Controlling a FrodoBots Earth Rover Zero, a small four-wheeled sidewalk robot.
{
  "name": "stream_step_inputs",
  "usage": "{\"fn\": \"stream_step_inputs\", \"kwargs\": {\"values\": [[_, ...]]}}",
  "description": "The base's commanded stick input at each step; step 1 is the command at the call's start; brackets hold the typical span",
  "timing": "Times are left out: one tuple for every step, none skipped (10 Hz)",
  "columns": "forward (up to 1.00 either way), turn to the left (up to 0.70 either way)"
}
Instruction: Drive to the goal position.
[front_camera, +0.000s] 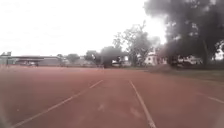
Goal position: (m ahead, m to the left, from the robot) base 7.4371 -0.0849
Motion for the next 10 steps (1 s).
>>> {"fn": "stream_step_inputs", "kwargs": {"values": [[0.7,0.0],[0.7,0.0],[0.7,0.0],[0.7,0.0],[0.7,0.0],[0.7,0.0],[0.7,0.0],[0.7,0.0],[0.7,0.0],[0.7,0.0]]}}
